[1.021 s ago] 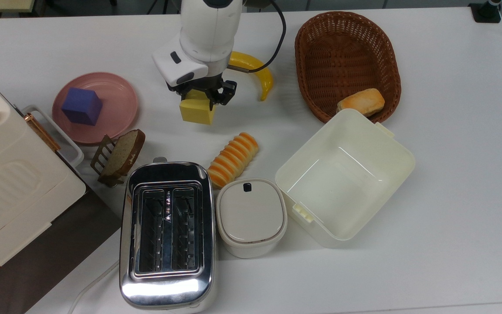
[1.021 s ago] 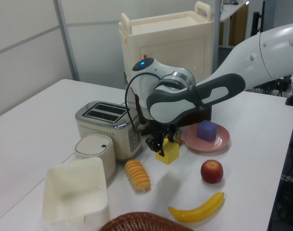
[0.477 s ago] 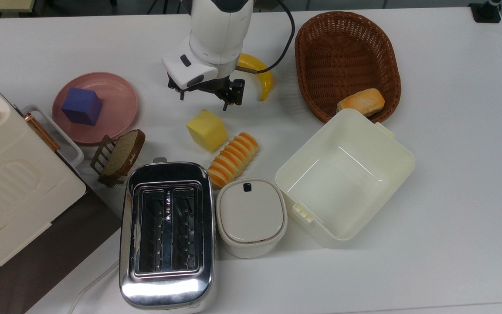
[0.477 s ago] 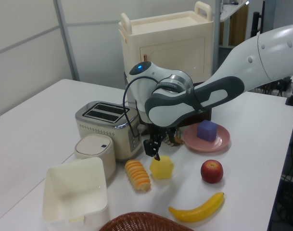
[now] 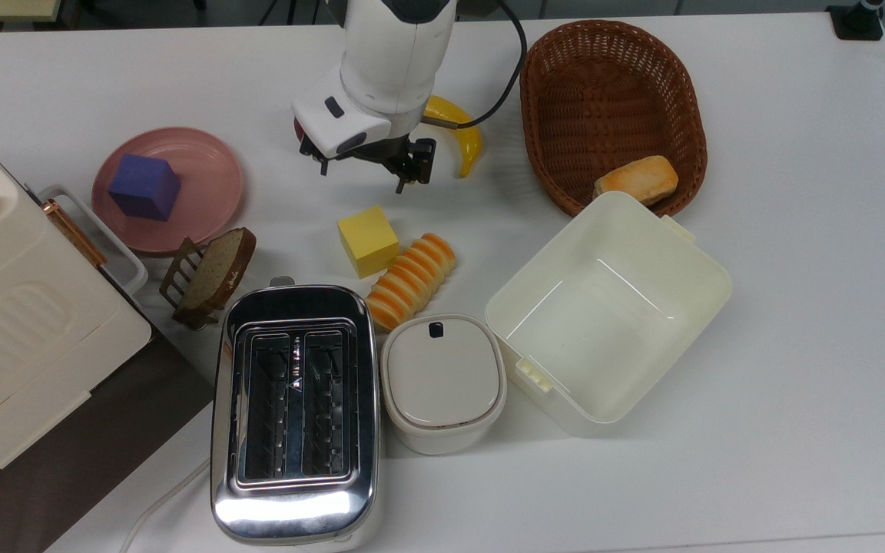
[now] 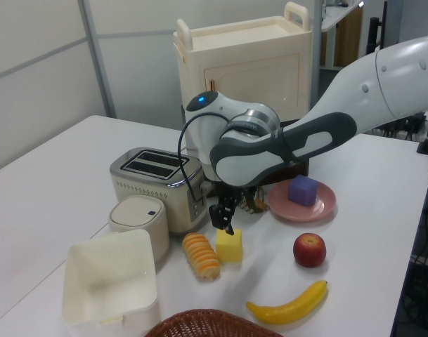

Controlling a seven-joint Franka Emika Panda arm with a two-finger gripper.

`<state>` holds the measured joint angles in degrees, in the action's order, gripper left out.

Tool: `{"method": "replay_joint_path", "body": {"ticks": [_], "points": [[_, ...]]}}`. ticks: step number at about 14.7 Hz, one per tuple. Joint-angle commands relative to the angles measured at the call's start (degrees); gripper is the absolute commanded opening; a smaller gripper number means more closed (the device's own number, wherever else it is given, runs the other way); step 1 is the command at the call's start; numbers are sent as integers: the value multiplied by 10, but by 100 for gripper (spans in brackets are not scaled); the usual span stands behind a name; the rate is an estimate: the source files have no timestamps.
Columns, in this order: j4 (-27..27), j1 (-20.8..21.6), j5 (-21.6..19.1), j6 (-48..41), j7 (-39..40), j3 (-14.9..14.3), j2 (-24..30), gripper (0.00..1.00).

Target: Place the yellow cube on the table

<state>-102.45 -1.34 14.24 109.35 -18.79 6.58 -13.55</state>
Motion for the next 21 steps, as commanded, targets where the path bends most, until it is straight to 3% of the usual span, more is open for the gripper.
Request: {"method": "replay_joint_path", "body": {"ticks": [1,7,10,12,14,21], "points": [[32,-1,4,-64,-14,-8,24,100],[41,-11,-28,-71,-12,-27,80,100],[49,-1,-59,-88,0,-81,121,100],[81,9,-72,-137,51,-103,125,100],[119,12,-121,-189,113,-134,125,100],[119,28,-128,-190,117,-135,122,100]]}}
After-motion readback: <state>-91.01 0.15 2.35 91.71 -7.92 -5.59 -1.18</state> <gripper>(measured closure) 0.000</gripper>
